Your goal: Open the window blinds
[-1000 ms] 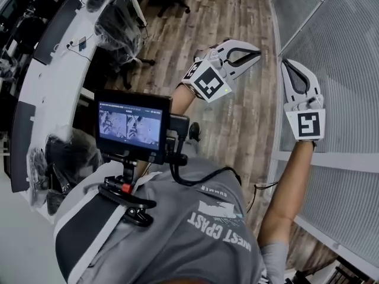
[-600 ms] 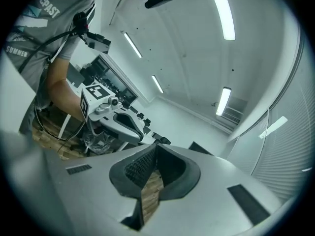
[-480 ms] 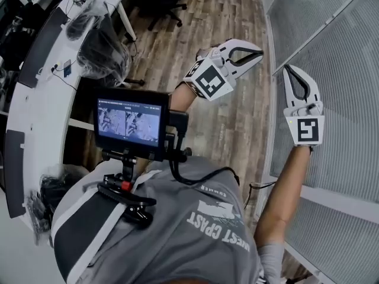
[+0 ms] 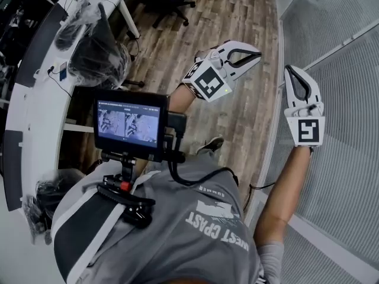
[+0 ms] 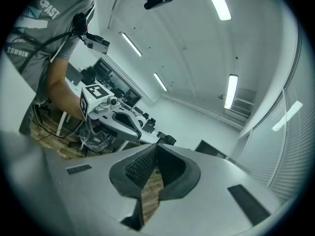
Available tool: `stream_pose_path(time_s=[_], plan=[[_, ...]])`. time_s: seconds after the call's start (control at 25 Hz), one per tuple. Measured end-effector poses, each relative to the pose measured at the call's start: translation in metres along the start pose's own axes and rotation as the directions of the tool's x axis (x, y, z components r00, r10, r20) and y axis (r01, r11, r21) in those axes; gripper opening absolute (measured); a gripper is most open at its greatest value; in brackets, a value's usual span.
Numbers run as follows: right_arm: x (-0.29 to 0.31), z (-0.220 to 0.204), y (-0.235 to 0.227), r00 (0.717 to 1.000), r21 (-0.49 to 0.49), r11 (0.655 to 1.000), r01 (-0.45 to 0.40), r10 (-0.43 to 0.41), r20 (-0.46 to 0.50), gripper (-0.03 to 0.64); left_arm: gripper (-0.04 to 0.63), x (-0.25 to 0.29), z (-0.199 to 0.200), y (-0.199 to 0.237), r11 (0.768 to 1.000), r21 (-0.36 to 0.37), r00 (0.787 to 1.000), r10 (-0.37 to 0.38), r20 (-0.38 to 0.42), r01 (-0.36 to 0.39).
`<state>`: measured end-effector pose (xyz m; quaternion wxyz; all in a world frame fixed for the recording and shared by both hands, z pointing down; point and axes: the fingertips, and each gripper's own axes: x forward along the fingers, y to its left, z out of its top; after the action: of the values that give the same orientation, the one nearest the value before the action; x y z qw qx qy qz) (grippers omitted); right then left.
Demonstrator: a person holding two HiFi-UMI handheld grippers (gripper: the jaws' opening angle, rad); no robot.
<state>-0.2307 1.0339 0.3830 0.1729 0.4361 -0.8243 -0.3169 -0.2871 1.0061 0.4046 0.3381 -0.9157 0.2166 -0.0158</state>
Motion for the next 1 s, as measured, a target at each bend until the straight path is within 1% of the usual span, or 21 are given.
stream_pose_path(time_s=[0.12,0.2,0.36,0.44,0.52,0.6,0.76,0.84,1.0], plan=[[0.036,-0.028,-0.031,1.000,-0.015,1.000,-0.018,0.018,0.011,0.002,0.005,0.032,-0.026,0.029,1.000,0.012,1.000,0.019,-0.014,-0.019],[0.054,-0.043,-0.054,0.999,-0.018,1.000,-0.023,0.024,0.040,0.002,0.005,0.056,-0.040,0.047,0.999,0.026,0.999,0.034,-0.025,-0.034],[0.072,-0.078,-0.097,0.997,-0.024,0.999,-0.043,0.045,0.059,0.002,0.005,0.105,-0.057,0.068,0.997,0.046,0.997,0.066,-0.030,-0.065],[0.084,-0.083,-0.117,0.996,-0.026,0.999,-0.035,0.037,0.085,0.002,0.005,0.119,-0.062,0.082,0.996,0.051,0.996,0.080,-0.032,-0.078],[0.094,-0.087,-0.128,0.994,-0.015,0.999,-0.033,0.034,0.107,0.002,0.005,0.129,-0.070,0.091,0.996,0.053,0.996,0.075,-0.044,-0.073],[0.108,-0.102,-0.141,0.994,-0.006,0.999,-0.038,0.039,0.098,0.002,0.005,0.146,-0.083,0.101,0.996,0.057,0.996,0.068,-0.053,-0.065],[0.167,-0.143,-0.184,0.995,0.000,0.999,-0.053,0.053,0.089,0.002,0.005,0.194,-0.128,0.149,0.997,0.047,0.996,0.060,-0.069,-0.057],[0.199,-0.161,-0.204,0.996,0.005,0.998,-0.059,0.058,0.061,0.002,0.005,0.217,-0.152,0.177,0.998,0.039,0.996,0.045,-0.073,-0.042],[0.265,-0.188,-0.258,0.997,0.018,0.999,-0.038,0.037,0.064,0.002,0.005,0.268,-0.195,0.240,0.999,0.033,0.998,0.023,-0.059,-0.021]])
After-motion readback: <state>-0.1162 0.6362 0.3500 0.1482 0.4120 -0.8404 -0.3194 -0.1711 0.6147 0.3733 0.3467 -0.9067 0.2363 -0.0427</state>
